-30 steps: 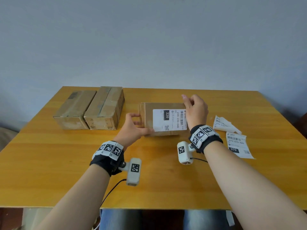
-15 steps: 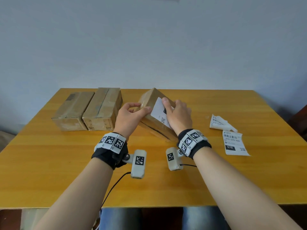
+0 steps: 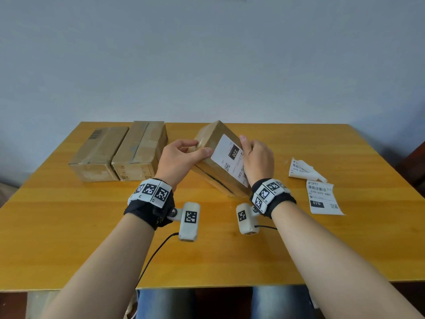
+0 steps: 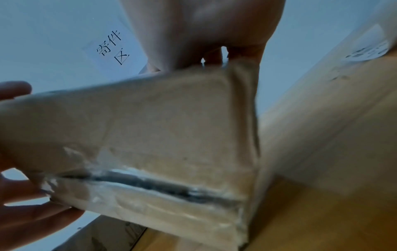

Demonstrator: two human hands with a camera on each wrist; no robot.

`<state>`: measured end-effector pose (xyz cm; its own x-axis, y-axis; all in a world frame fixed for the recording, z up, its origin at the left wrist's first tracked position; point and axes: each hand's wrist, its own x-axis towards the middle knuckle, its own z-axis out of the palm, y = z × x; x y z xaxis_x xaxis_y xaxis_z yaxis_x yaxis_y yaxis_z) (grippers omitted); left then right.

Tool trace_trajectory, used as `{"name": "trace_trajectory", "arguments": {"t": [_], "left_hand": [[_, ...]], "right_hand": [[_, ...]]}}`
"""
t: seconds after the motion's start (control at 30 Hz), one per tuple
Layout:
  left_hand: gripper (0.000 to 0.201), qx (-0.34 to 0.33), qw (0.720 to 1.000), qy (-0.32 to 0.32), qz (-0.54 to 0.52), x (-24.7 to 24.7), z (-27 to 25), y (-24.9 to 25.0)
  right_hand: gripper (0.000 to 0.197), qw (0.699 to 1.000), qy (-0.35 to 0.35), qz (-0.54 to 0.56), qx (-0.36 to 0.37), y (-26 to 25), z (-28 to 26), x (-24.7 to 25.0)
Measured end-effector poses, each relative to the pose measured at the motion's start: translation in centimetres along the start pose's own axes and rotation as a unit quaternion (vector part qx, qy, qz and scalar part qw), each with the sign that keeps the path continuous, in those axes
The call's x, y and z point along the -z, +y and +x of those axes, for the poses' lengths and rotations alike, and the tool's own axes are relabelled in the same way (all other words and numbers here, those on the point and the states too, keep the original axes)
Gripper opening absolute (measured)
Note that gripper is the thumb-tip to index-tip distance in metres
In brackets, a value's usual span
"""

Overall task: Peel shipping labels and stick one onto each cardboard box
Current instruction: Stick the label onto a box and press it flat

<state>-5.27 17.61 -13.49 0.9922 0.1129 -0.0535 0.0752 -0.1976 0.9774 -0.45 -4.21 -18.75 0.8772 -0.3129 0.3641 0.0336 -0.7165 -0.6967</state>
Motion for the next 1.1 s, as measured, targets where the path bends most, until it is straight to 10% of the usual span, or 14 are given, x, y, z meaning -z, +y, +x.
{"name": "trace_trajectory", "arguments": {"t": [0.7, 0.9, 1.1], "left_hand": [[0.044, 0.003, 0.998, -0.014, -0.055, -0.7, 0.3, -0.5], [0.133, 0.016, 0.997, 0.006, -0.073, -0.9, 0.1, -3.8], [0.131, 0.001, 0.997, 0.042, -0.067, -1.2, 0.2, -4.1]], "right_hand": [[0.052, 0.997, 0.034, 0.059, -0.028, 1.9, 0.1, 0.5], [0.065, 0.993, -0.06, 0.069, -0.071, 0.2, -0.9, -0.1], [0.068, 0.979, -0.188, 0.031, -0.07, -2.6, -0.9, 0.6]]}}
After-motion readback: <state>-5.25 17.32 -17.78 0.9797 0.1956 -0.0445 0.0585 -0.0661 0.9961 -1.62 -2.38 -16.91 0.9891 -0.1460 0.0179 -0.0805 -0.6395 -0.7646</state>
